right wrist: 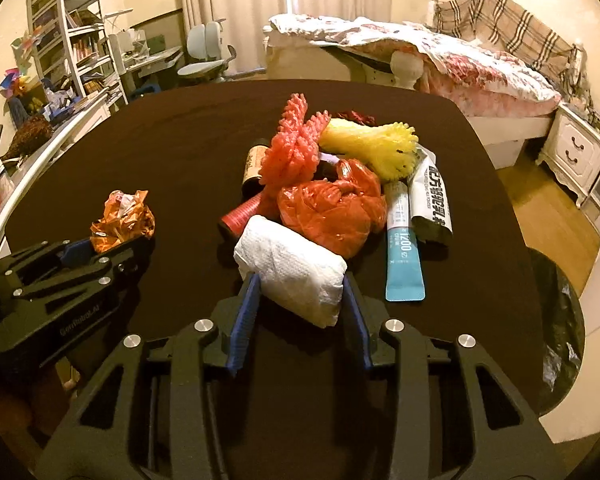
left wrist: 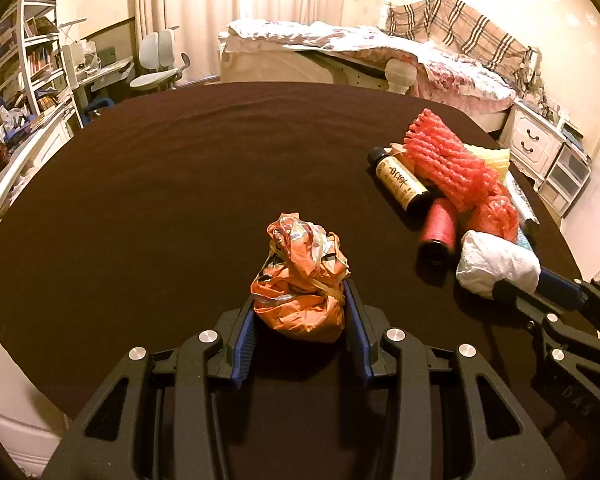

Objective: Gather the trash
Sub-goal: 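Carry both items over the black bin and open both tools to drop them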

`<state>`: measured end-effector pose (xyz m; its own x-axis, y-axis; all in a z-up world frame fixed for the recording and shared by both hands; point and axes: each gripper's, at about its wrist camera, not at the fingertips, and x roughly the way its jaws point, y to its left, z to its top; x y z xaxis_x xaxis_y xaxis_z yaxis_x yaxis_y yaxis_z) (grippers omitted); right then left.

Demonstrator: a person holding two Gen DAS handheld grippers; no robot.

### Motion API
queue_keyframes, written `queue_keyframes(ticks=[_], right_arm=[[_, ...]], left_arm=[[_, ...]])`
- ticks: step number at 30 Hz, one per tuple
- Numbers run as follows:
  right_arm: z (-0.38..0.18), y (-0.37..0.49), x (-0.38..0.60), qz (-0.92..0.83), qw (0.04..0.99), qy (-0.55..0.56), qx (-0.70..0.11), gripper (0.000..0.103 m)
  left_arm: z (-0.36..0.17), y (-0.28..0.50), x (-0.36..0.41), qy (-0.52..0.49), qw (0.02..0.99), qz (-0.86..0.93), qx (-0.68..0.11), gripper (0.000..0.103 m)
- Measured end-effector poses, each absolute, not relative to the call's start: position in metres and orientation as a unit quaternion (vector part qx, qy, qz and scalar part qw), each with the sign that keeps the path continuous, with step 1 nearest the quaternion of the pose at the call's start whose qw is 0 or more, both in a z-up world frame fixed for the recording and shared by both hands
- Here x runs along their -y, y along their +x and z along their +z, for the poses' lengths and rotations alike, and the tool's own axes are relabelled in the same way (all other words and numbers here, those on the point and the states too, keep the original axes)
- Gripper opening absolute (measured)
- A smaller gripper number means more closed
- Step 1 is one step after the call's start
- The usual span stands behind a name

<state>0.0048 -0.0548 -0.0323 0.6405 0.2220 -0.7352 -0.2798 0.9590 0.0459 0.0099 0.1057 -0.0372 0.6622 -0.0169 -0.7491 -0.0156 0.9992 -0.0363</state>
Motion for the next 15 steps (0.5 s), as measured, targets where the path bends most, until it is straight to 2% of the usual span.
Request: queue_keyframes(ticks=[15], right_arm=[[-0.001,-0.021,0.097,0.109,0.922,-0.005,-0.372,0.038]], left_arm=[[-0.007,-0.001,-0.078,-0.017,0.926,-0.029,-0.375,0.040]])
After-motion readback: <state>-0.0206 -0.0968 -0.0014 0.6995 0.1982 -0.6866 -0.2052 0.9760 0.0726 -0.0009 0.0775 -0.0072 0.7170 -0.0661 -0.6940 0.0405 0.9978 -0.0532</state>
